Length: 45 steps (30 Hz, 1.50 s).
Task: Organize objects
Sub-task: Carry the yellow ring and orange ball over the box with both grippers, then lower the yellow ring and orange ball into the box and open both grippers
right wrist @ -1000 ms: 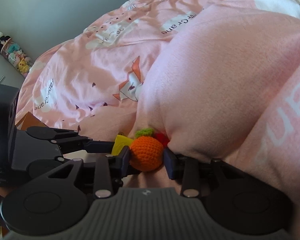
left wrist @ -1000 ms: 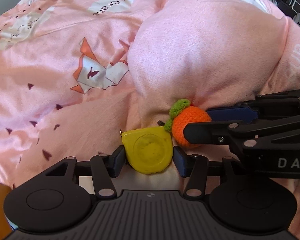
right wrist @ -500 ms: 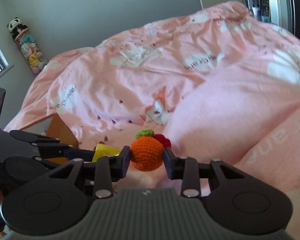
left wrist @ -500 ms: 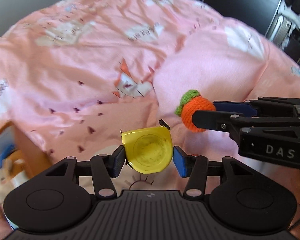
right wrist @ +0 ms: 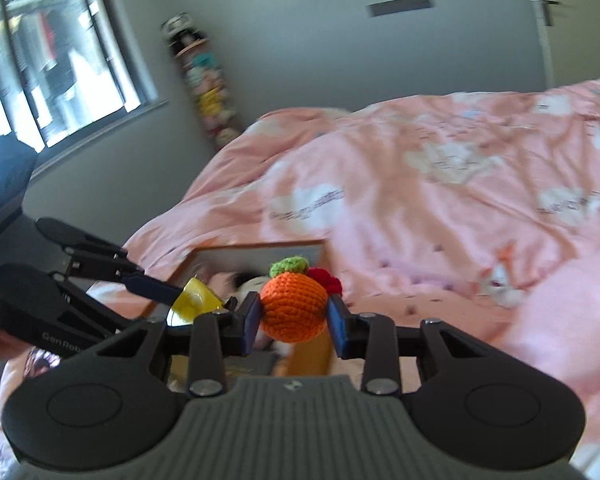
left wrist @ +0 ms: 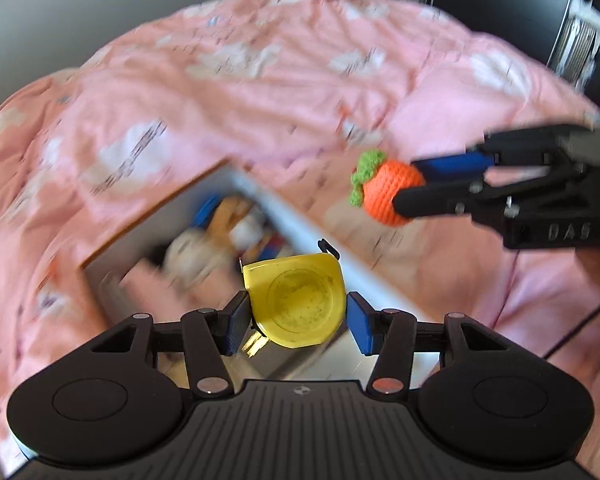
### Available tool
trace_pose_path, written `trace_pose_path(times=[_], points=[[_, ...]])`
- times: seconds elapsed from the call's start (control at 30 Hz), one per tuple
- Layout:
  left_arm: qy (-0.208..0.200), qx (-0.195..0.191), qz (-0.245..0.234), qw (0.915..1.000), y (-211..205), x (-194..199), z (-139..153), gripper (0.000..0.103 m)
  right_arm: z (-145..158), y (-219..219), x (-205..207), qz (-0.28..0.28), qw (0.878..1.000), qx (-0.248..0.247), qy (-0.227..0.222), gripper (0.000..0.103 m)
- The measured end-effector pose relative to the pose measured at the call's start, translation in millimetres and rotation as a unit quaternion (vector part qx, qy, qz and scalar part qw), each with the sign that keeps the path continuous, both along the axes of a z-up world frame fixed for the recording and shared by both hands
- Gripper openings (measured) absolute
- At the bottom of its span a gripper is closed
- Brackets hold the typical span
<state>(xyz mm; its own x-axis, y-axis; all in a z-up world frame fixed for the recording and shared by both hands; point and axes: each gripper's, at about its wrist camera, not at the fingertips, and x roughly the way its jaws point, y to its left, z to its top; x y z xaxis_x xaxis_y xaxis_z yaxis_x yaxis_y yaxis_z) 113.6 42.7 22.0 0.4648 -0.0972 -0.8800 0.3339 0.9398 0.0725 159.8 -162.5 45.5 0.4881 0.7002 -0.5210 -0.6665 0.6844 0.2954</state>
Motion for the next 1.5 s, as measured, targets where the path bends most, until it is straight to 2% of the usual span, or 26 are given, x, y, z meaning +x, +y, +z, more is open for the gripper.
trace_pose_path(times=[0.17,0.27,0.4,0.6,0.67,0.83,1.0,1.07,1.13,1.23,1.27,1.33,1.4,1.5], points=[[0.068,0.038,-0.035,0.9963,27.2,-13.7,-29.6,0.059,-12.4,49.7,-5.6,0.057,0.997,-0.049,0.011,0.038],[0.095,0.079,-0.088,0.9884,27.5,-15.6,-48.1,0.059,-24.0,67.3,-4.8,0.074,0.994,-0.072,0.023,0.038],[0.140,0.127,-0.168,0.9675,29.6,-12.6,-67.7,0.059,-39.9,79.5,-0.6,0.085,0.991,-0.097,0.044,0.038],[0.195,0.171,-0.265,0.9290,27.1,-5.7,-96.7,0.059,-51.1,95.6,6.2,0.106,0.985,-0.119,0.063,0.038],[0.215,0.171,-0.291,0.9163,26.5,-4.5,-104.1,0.059,-53.7,100.5,7.3,0.111,0.984,-0.124,0.065,0.038],[0.256,0.156,-0.332,0.8944,30.3,2.4,-113.6,0.060,-60.1,106.1,9.9,0.116,0.982,-0.129,0.076,0.038],[0.294,0.135,-0.352,0.8785,34.4,7.1,-124.7,0.060,-63.3,107.2,11.6,0.116,0.981,-0.130,0.084,0.038],[0.295,0.138,-0.350,0.8785,37.0,8.5,-128.8,0.060,-63.7,107.7,11.6,0.118,0.981,-0.130,0.085,0.038],[0.284,0.159,-0.354,0.8768,38.3,5.1,-133.6,0.060,-64.8,108.3,11.1,0.121,0.980,-0.131,0.088,0.038],[0.297,0.178,-0.370,0.8623,41.3,-4.0,-140.8,0.061,-66.8,110.1,10.2,0.129,0.979,-0.130,0.095,0.038],[0.300,0.178,-0.373,0.8599,42.8,-7.1,-142.3,0.061,-67.6,111.2,10.0,0.132,0.978,-0.130,0.097,0.038],[0.287,0.185,-0.370,0.8641,45.7,-11.1,-142.6,0.066,-69.0,114.0,9.5,0.141,0.976,-0.130,0.102,0.038],[0.279,0.184,-0.364,0.8696,50.4,-13.6,-138.9,0.066,-71.2,116.8,9.1,0.152,0.974,-0.129,0.112,0.038],[0.252,0.161,-0.343,0.8902,60.0,-15.4,-122.5,0.066,-75.3,121.3,8.6,0.173,0.968,-0.124,0.135,0.038]])
